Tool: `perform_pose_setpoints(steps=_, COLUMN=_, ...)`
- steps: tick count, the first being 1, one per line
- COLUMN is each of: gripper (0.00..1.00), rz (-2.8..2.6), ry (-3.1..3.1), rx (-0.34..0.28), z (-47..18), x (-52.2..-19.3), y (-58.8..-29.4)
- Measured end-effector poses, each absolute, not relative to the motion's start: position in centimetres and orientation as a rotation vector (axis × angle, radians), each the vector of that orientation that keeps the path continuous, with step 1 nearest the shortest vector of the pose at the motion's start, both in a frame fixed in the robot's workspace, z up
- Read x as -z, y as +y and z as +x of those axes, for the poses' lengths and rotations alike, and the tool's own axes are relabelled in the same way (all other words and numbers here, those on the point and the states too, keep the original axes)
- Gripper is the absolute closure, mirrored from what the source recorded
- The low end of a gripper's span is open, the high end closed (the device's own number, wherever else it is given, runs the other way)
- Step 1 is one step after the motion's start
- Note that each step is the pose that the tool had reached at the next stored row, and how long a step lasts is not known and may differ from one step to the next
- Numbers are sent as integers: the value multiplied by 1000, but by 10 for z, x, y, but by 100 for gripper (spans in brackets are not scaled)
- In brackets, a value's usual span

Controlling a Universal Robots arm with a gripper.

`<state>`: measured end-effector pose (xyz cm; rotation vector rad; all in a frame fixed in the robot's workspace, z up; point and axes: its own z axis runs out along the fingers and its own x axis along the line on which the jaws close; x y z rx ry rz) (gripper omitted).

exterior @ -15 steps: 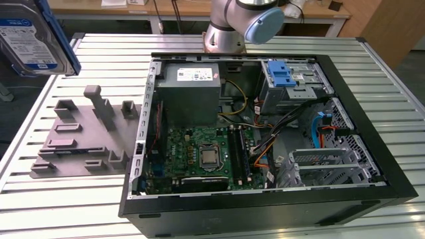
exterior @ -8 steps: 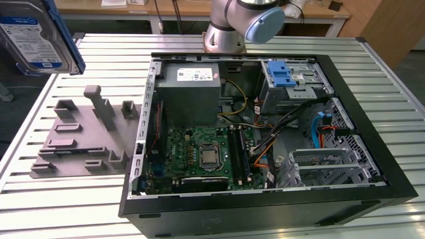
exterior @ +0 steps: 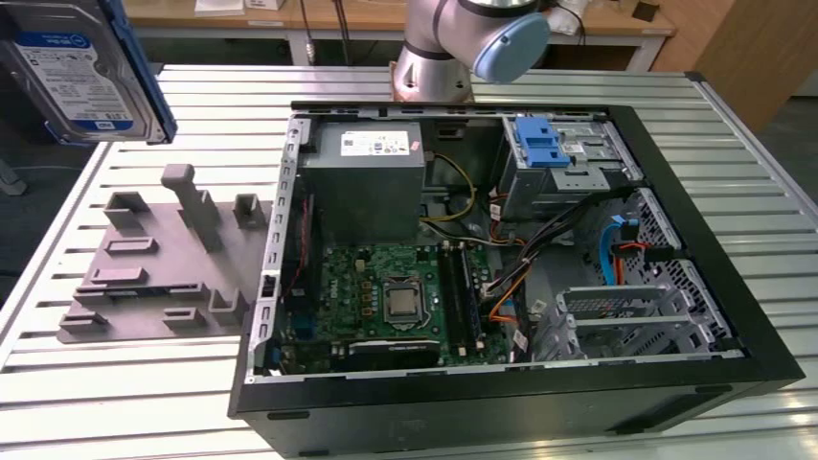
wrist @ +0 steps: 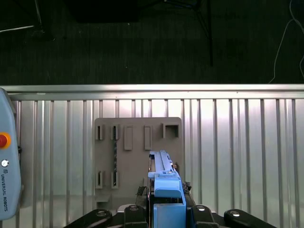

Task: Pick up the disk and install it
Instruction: 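Pick up the disk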

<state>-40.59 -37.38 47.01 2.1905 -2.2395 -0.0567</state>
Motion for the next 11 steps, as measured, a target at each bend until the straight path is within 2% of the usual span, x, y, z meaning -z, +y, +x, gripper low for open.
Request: perform_pose_setpoints(steps=11, gripper=64, rz=2189, ry=-2238, rx=59, z=-398, x=-479, y=-374)
